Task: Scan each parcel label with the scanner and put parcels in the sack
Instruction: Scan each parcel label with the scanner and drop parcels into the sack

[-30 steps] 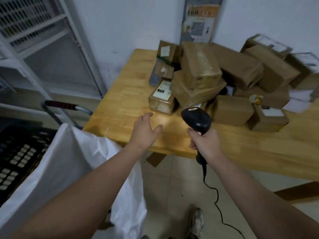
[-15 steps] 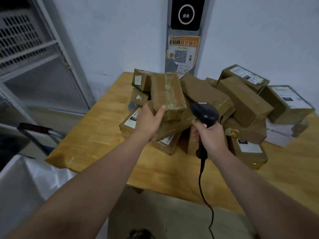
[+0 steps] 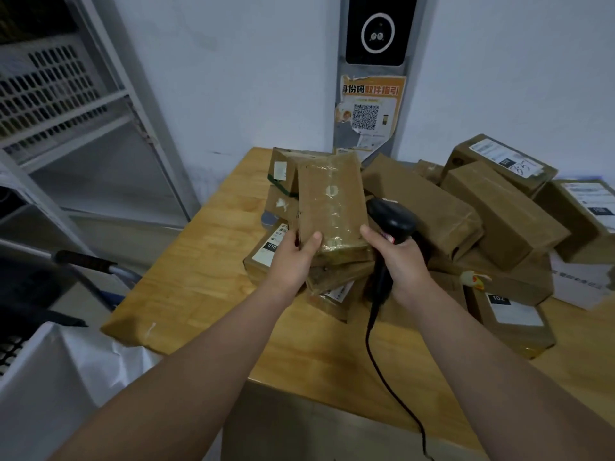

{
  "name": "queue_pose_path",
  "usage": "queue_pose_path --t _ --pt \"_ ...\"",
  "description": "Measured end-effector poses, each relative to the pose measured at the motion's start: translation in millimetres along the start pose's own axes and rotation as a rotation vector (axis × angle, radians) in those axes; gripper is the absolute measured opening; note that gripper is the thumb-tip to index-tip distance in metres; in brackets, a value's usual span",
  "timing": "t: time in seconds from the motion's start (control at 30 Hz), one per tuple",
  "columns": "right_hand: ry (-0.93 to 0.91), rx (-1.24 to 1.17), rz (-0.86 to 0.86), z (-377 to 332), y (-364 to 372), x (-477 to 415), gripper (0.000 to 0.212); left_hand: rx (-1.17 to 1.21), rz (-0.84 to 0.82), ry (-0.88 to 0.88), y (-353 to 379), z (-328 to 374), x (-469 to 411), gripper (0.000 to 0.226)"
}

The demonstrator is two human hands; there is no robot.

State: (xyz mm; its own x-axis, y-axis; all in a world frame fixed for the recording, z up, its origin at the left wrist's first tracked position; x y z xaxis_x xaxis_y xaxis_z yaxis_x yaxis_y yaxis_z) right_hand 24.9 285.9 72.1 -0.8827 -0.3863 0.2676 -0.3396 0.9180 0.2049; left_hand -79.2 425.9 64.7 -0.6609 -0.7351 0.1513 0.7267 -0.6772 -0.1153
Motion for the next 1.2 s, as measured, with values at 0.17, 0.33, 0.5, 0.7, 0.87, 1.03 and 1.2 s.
queue_pose_path --t 0.17,0.33,0.5,0.7,0.87,1.03,1.2 --pt "-0.212 0.020 0.003 0 7 11 0.048 0.028 -0.019 0.121 -4 11 6 0.052" --pt "-0.479 0.177 0.011 -2 15 35 0.045 0.151 -0.172 0.039 7 33 4 0.105" --pt "-0.430 0.062 0.009 -6 9 45 0.019 0.305 -0.131 -0.011 -3 28 -3 0.094" --pt "-0.318 0.029 0.089 0 -3 30 0.043 0.422 -0.066 -0.070 -7 13 -8 0.019" --pt "-0.269 0.010 0.048 5 -5 31 0.044 -0.015 -0.193 0.057 -1 31 0 0.103" --pt "-0.187 0.013 0.040 5 -1 26 0.046 -0.442 -0.105 0.339 8 43 -5 0.105" --pt "-0.053 0.032 0.167 28 -14 21 0.032 -0.122 0.037 0.189 -4 43 -23 0.075"
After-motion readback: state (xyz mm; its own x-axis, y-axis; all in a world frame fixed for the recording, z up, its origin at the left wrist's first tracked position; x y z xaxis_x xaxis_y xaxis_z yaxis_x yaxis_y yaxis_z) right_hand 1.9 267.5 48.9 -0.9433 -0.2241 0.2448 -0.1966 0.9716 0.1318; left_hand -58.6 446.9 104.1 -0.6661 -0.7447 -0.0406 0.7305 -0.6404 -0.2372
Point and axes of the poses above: each hand's wrist, its own x-axis away from the middle knuckle, its own y-axis out of the palm, z = x × y, the point moved 2 cm from there along -x, towards the middle knuckle, and after that the axes turned 7 degrees about z, right-handed, at the moved point
